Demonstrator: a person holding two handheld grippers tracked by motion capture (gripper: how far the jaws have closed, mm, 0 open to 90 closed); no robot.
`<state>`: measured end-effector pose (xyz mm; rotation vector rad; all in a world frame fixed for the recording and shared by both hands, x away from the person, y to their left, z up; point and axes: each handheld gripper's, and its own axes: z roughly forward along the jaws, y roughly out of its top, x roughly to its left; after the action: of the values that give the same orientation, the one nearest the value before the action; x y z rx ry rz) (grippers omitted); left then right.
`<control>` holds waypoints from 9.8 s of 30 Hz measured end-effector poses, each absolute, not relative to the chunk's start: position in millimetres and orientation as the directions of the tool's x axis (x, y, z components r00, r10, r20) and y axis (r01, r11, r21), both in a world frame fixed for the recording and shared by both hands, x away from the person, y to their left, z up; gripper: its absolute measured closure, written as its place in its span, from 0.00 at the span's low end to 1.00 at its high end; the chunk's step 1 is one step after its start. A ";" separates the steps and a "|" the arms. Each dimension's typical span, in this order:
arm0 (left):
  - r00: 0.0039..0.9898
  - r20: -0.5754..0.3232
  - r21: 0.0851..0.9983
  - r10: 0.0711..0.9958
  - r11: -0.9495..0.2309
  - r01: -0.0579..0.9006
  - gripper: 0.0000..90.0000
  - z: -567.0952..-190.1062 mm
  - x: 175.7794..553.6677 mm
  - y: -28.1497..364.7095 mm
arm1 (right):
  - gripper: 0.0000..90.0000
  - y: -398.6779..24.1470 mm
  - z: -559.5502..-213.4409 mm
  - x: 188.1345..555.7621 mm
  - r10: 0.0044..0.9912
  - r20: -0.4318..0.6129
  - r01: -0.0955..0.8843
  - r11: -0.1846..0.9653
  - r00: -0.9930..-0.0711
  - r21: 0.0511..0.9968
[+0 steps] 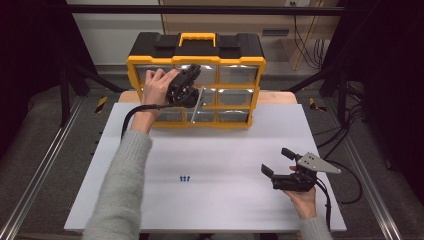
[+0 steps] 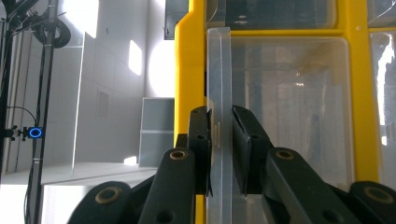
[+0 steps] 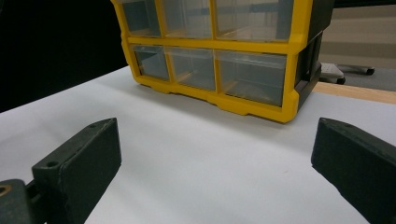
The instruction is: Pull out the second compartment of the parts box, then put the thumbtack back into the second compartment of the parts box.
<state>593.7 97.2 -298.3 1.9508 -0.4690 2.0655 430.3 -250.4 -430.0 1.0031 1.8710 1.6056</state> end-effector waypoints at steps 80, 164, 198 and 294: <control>-0.109 0.989 -0.138 -0.099 -0.881 -0.453 0.87 -300.8 523.3 102.5 | 0.02 -249.1 -429.0 428.8 0.777 0.122 0.237 0.036 -0.617 0.971; 0.567 0.662 0.701 0.489 -0.671 -0.241 0.08 -265.8 482.3 140.6 | 0.02 -248.4 -428.3 429.0 0.778 0.109 0.217 0.036 -0.619 0.975; 0.671 0.355 0.893 0.651 -0.449 -0.037 0.04 -296.4 474.9 185.6 | 0.02 -249.6 -428.7 429.3 0.782 0.098 0.216 0.048 -0.615 0.975; 0.606 0.001 0.812 0.796 -0.354 0.463 0.04 -450.5 444.7 186.9 | 0.02 -248.1 -430.3 429.0 0.785 0.117 0.234 0.036 -0.608 0.972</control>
<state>444.7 186.9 -450.5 2.0090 0.9944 0.5120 429.0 -248.1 -430.3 1.0274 1.8652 1.6035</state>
